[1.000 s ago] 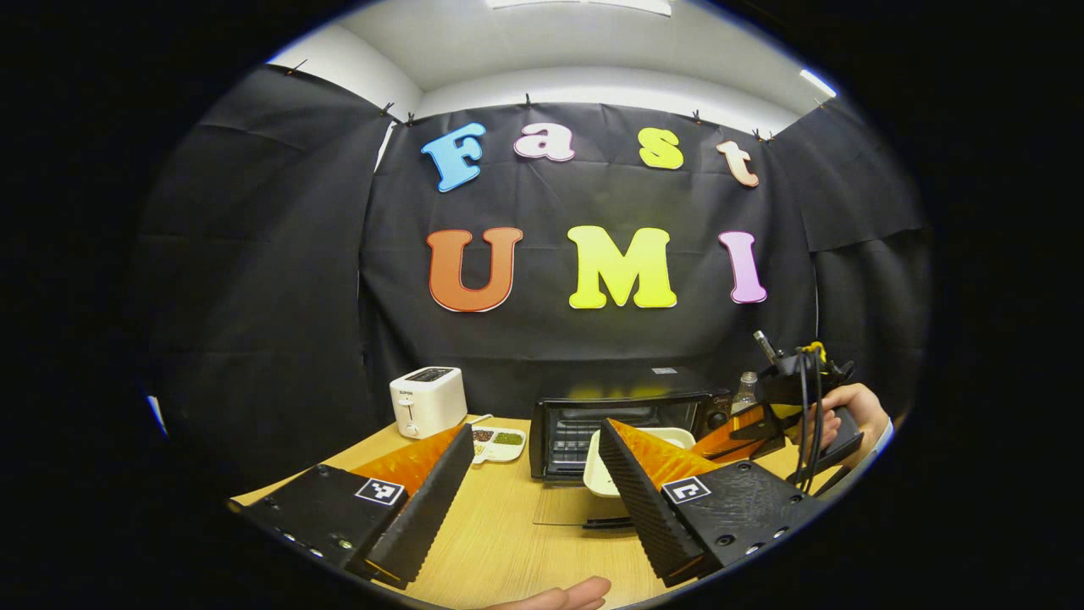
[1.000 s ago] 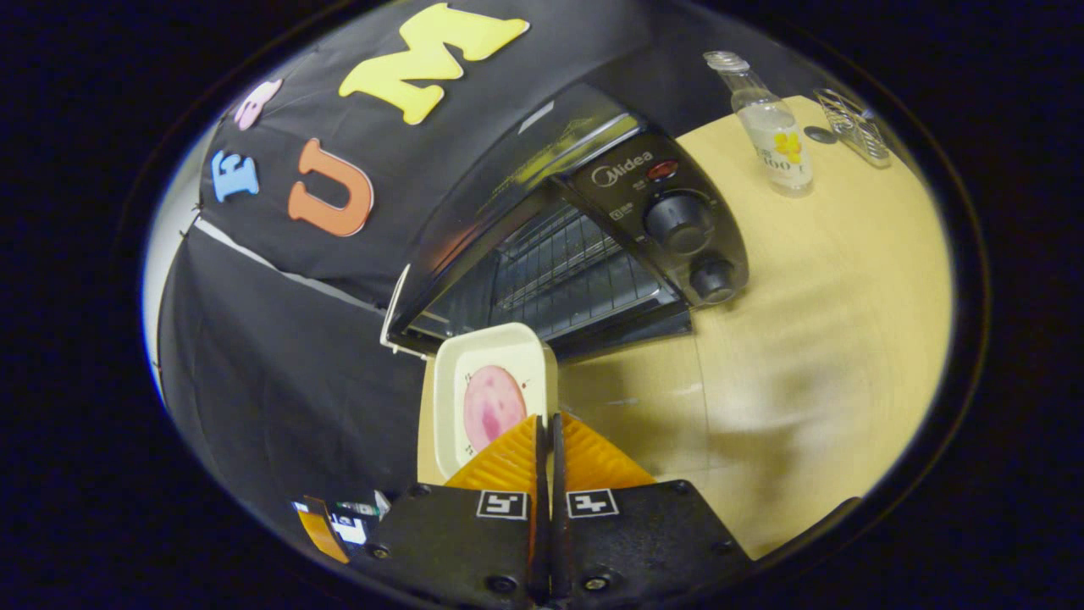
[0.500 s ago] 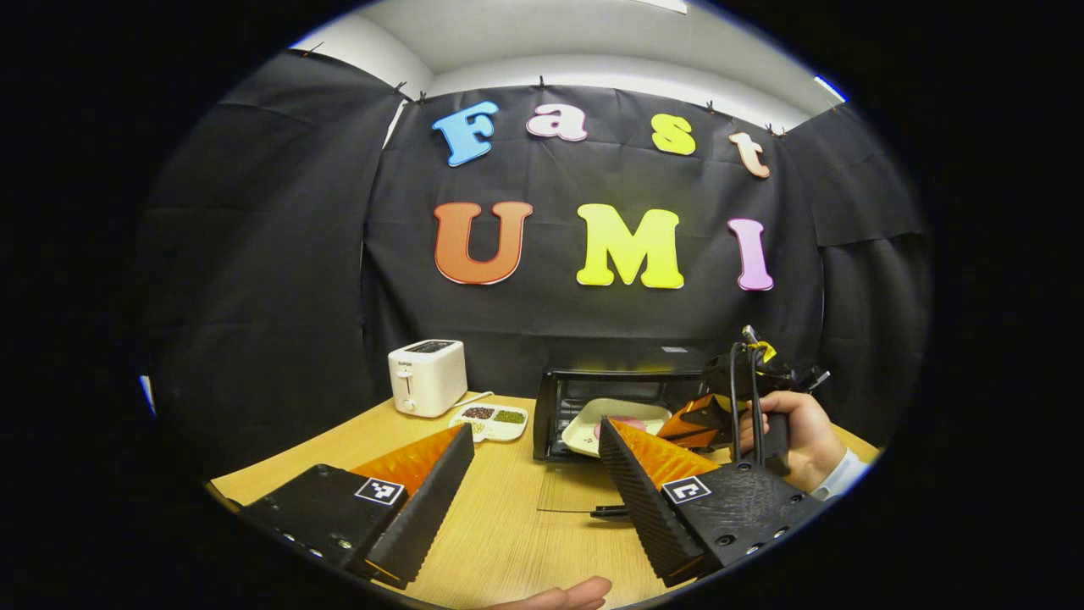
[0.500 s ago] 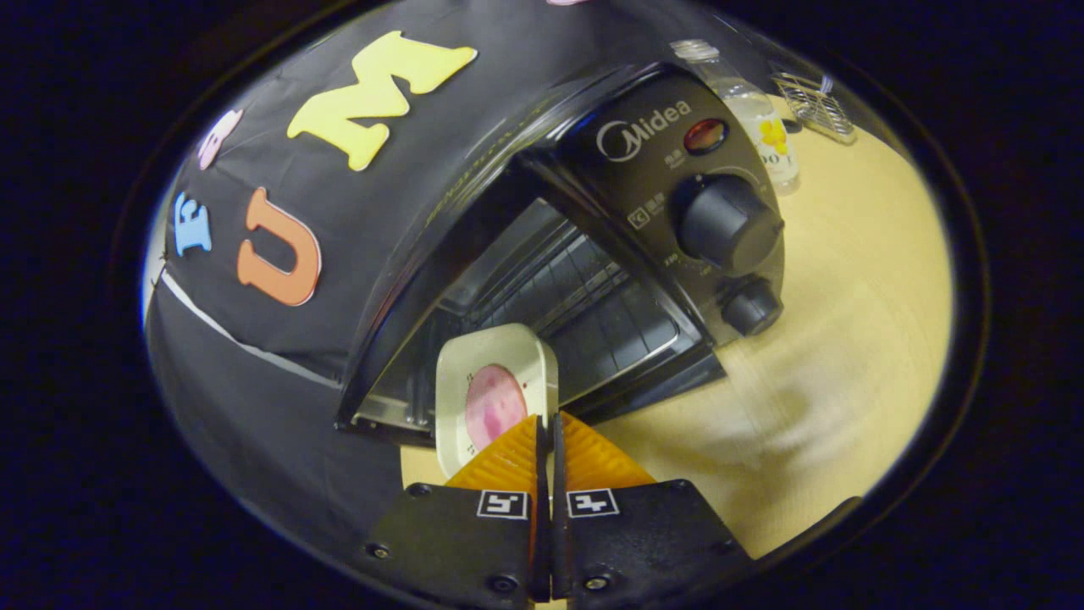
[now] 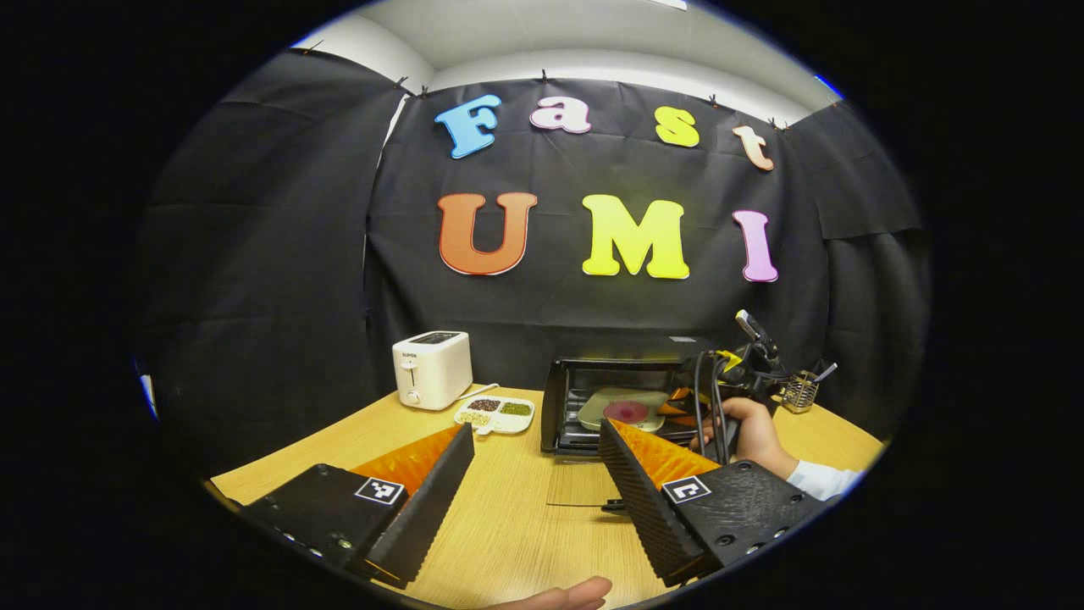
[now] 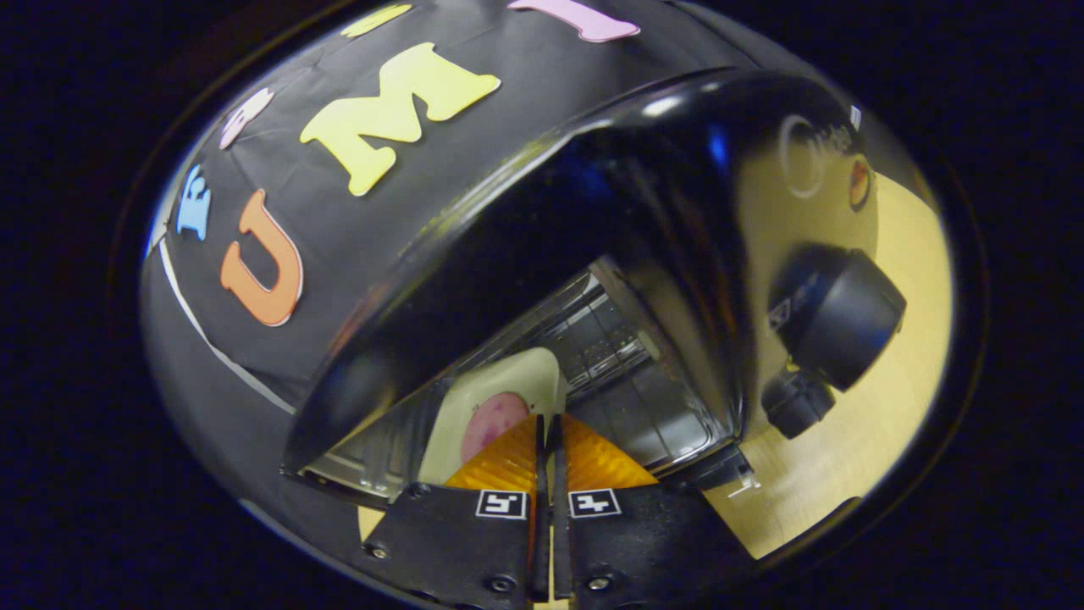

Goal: Open the electric oven with the left hand, put the food in, and close the electric oven.

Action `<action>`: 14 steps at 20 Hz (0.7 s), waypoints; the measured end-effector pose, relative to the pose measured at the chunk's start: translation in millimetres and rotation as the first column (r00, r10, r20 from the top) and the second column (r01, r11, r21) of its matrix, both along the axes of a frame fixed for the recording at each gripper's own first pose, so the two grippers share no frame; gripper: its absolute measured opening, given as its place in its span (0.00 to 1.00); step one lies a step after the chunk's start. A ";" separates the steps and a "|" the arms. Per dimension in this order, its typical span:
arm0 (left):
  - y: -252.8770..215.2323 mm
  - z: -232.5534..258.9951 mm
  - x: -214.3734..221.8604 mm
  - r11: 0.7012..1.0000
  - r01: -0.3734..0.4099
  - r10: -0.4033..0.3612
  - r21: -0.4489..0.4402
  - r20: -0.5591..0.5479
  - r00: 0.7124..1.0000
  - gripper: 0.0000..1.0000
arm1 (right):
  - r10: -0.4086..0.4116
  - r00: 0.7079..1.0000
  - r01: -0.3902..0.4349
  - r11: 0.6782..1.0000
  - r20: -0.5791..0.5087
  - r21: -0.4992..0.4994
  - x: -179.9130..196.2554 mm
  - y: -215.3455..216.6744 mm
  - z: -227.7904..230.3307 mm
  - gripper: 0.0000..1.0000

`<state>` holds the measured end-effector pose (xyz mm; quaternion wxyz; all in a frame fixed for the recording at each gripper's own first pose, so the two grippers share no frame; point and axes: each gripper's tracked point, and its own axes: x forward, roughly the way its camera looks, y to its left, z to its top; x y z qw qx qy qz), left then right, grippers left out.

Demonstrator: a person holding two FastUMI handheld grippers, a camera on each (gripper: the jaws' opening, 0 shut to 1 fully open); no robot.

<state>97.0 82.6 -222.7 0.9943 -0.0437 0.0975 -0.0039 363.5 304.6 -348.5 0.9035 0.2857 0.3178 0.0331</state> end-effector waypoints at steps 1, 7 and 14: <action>-0.6 0.2 0.0 1.000 0.002 -0.002 0.000 0.001 1.000 0.95 | -0.002 1.000 0.002 1.000 0.008 -0.011 5.2 -0.2 -2.7 0.00; -0.7 -11.4 2.0 1.000 -0.005 0.005 -0.001 -0.029 1.000 0.95 | 0.009 0.995 0.002 0.993 0.096 -0.115 18.4 -10.1 0.5 0.04; -17.0 -22.5 5.3 1.000 0.022 -0.022 0.015 -0.046 0.999 0.95 | 0.080 0.968 -0.006 0.955 0.239 -0.296 19.2 -21.9 20.7 0.04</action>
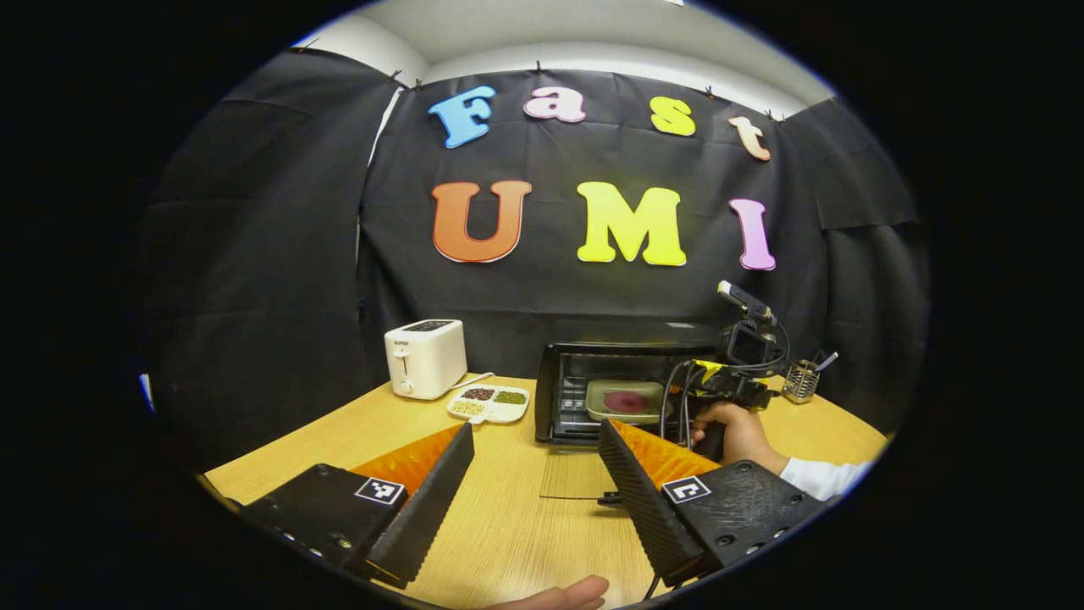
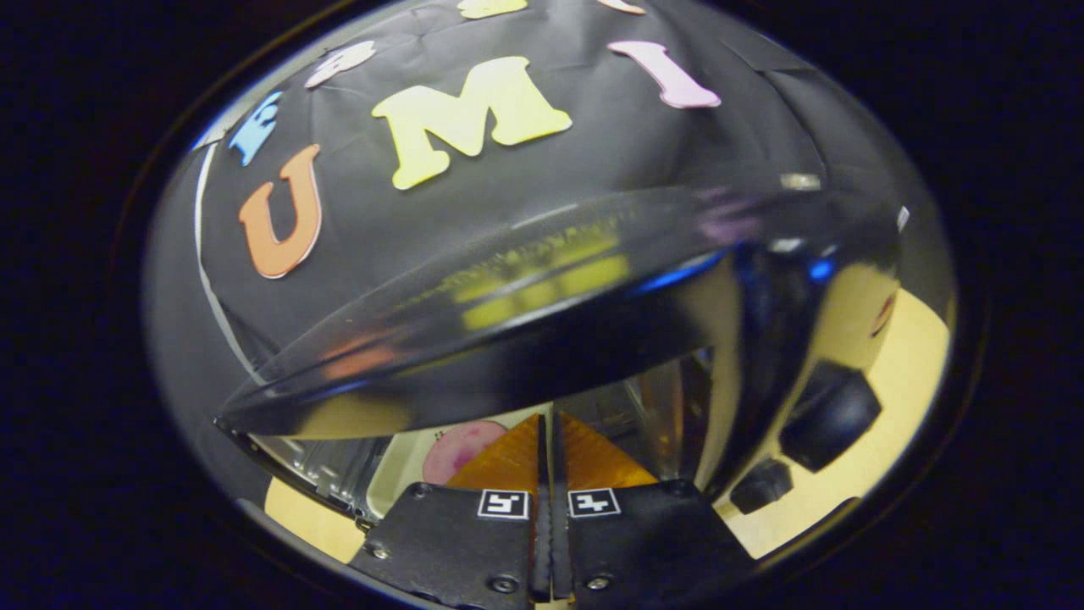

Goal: Open the electric oven with the left hand, put the food in, and close the electric oven.

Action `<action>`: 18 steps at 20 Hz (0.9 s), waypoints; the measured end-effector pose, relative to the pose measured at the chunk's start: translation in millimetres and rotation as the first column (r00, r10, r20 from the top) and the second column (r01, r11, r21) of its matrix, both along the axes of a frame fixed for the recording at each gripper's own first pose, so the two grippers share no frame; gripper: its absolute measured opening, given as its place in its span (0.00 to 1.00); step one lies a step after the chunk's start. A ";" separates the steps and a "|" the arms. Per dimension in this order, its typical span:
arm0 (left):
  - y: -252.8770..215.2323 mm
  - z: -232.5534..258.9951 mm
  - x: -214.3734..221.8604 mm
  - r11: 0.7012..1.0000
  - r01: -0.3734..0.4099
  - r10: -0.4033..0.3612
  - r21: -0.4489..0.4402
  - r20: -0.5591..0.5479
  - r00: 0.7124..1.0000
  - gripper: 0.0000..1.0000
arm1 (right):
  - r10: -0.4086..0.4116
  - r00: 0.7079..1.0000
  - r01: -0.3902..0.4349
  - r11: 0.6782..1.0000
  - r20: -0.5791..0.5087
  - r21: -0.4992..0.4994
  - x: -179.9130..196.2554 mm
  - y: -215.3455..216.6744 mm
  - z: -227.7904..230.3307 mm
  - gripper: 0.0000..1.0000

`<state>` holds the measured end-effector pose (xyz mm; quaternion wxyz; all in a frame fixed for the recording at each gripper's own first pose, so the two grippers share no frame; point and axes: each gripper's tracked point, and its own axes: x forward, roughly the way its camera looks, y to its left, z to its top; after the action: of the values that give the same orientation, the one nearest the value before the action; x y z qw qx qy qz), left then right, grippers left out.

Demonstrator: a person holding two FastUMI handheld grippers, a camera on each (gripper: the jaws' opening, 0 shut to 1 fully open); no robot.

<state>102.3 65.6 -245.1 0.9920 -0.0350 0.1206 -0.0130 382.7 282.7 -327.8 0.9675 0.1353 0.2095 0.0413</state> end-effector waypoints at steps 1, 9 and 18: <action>-1.5 -2.4 1.0 1.000 0.000 0.000 0.002 -0.008 1.000 0.95 | 0.015 1.000 -0.015 1.000 0.020 -0.008 -6.5 -1.3 7.0 0.05; -16.9 -5.1 3.5 1.000 0.008 -0.008 0.023 -0.038 0.999 0.95 | 0.127 0.984 -0.139 0.986 0.124 0.092 -91.9 -29.1 81.9 0.53; -61.0 -27.9 4.1 0.997 0.073 -0.075 -0.019 -0.132 0.988 0.95 | 0.184 0.941 -0.171 0.983 0.283 -0.071 -169.2 -114.7 167.5 0.96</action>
<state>106.4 4.5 -273.1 0.9804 -0.0384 0.1872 -0.0485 213.5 168.0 -160.3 0.9828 0.0866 0.0785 0.1429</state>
